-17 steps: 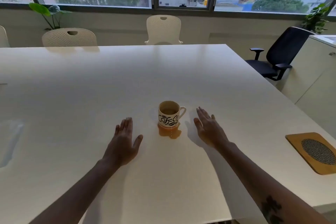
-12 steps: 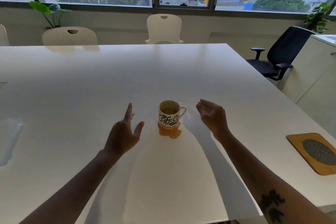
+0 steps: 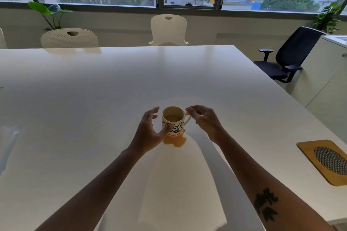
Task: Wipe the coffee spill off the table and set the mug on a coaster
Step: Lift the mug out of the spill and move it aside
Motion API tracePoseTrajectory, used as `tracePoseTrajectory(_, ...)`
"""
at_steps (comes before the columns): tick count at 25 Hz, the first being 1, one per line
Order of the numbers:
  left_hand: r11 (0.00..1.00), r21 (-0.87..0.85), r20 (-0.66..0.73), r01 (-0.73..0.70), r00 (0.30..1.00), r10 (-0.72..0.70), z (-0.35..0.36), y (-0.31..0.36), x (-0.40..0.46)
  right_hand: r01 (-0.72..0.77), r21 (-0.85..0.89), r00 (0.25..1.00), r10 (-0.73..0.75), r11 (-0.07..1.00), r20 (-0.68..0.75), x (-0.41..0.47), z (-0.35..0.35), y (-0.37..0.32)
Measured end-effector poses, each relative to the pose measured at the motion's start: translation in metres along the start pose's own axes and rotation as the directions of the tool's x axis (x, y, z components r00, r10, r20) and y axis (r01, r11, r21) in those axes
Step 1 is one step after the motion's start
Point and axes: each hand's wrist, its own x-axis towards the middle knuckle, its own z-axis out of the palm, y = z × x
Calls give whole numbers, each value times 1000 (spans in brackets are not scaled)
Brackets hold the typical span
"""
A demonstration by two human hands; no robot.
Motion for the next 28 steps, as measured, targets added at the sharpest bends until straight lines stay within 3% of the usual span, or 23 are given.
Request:
tracePoseTrajectory(3, 999, -34, 45, 0, 999, 2, 11, 0, 2, 0, -11, 999, 1, 1000, 48, -1, 2, 7)
tracePoseTrajectory(10, 996, -88, -21, 13, 1000, -15, 26, -1, 8, 71, 8, 992, -72, 997, 102, 4, 1, 24)
tracePoseTrajectory(28, 997, -12, -38, -83, 996, 82, 1, 25, 38, 246, 101, 967, -250, 964, 37, 22, -8, 7)
